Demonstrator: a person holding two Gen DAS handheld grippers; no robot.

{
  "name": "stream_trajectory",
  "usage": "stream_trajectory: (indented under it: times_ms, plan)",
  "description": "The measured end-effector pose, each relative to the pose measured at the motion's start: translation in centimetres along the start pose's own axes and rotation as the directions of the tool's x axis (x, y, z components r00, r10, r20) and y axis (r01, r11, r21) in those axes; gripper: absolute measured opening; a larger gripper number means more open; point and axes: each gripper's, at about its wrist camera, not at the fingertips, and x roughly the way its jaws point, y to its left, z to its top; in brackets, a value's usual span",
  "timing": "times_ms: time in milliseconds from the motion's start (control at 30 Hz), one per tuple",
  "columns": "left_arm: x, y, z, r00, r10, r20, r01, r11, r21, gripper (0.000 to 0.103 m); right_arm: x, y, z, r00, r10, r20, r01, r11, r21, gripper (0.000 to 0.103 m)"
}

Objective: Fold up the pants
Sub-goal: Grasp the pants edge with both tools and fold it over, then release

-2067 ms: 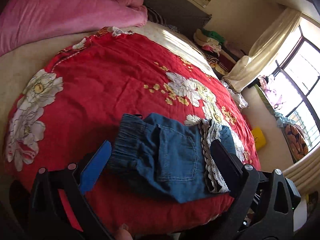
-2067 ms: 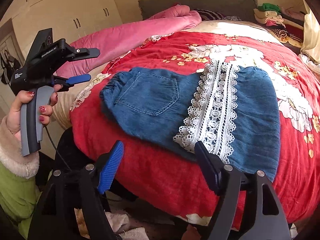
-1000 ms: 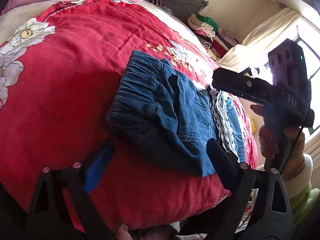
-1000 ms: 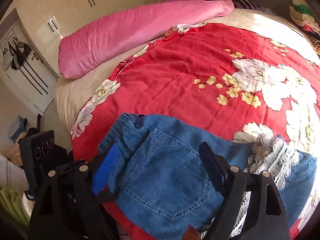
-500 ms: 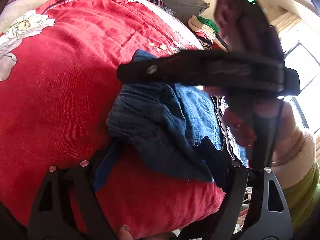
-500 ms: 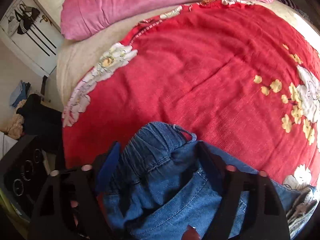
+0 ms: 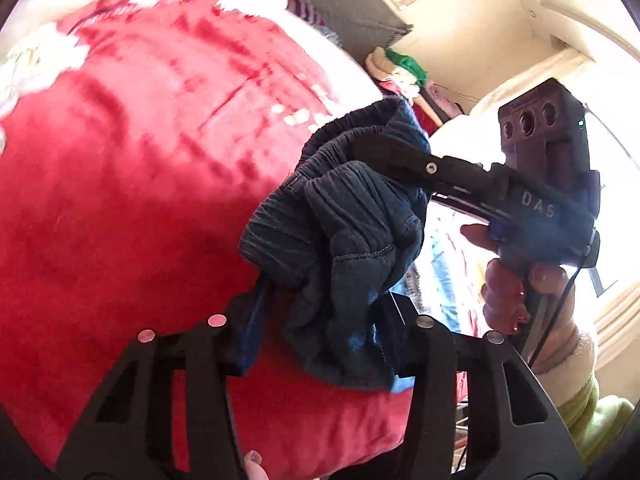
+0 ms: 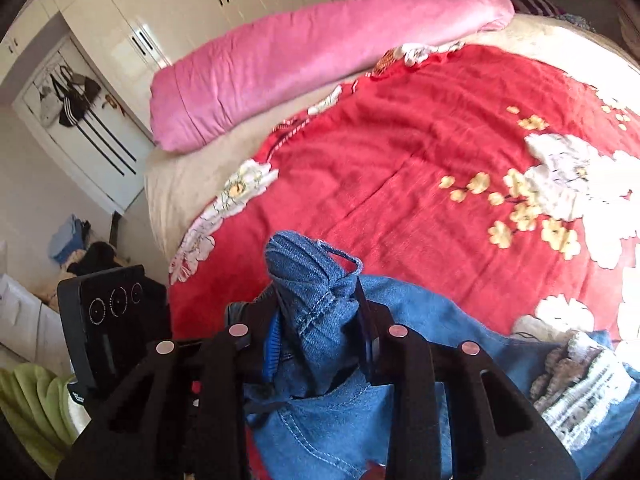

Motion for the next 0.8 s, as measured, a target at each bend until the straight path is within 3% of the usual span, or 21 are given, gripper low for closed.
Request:
stream_trajectory:
  times_ms: [267, 500, 667, 800]
  plan:
    - [1.0, -6.3, 0.5, 1.0, -0.011, -0.002, 0.011, 0.991, 0.131, 0.039, -6.2, -3.1, -1.7, 0.994, 0.008, 0.112, -0.013, 0.999, 0.049, 0.029]
    - [4.7, -11.8, -0.3, 0.999, 0.004, -0.047, 0.008, 0.967, 0.253, 0.039, -11.4, -7.6, -5.5, 0.982, -0.007, 0.189, -0.016, 0.993, 0.12, 0.029]
    - [7.5, -14.5, -2.0, 0.996, 0.051, -0.073, -0.023, 0.94, 0.341, 0.039, -13.1, -11.3, -9.1, 0.98, -0.023, 0.2, -0.019, 0.978, 0.206, 0.035]
    - [8.9, -16.0, -3.5, 0.993, 0.08, -0.091, -0.037, 0.914, 0.404, 0.04, -14.8, -13.9, -12.5, 0.975, -0.023, 0.221, -0.045, 0.954, 0.298, 0.054]
